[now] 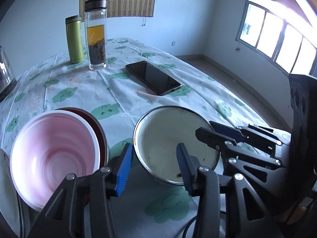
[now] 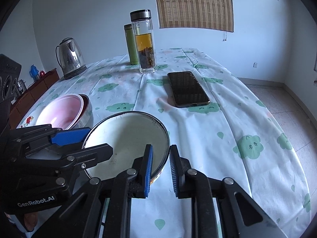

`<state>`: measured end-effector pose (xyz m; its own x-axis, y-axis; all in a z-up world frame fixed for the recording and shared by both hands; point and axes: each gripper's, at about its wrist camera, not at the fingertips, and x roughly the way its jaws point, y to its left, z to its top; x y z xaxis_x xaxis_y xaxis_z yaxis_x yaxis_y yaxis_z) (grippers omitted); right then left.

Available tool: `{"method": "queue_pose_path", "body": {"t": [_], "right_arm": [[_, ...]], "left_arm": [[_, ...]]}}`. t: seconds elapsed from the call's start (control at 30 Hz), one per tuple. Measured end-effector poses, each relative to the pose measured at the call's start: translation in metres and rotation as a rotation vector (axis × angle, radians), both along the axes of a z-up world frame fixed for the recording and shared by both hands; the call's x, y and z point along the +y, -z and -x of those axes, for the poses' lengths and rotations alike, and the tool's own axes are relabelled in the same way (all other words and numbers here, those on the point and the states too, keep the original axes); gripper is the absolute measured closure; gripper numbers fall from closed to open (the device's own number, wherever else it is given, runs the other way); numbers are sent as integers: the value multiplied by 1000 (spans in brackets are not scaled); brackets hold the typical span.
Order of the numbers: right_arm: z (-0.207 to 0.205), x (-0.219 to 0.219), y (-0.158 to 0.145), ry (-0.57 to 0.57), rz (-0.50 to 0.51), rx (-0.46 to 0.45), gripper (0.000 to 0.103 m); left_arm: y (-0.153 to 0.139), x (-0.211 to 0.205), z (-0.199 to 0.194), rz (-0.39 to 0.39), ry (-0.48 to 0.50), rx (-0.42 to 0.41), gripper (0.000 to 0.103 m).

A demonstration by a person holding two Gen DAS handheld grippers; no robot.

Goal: Organize plates and bowls
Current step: 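Close both grippers on the white enamel bowl's rim and lift it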

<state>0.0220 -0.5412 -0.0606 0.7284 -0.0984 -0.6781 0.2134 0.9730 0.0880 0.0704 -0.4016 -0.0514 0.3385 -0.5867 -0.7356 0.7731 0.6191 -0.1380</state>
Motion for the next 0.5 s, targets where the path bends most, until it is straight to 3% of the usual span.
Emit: {"method": "queue_pose_path", "body": {"t": [0.17,0.5], "right_arm": [[4,-3,0,1,-25,-20,84],[9,-2,-10,24,-36,-49,85]], "left_arm": [[2,-4,4,-38,-23,-56,70],[-5,6,5,19,-16,-29,70]]}}
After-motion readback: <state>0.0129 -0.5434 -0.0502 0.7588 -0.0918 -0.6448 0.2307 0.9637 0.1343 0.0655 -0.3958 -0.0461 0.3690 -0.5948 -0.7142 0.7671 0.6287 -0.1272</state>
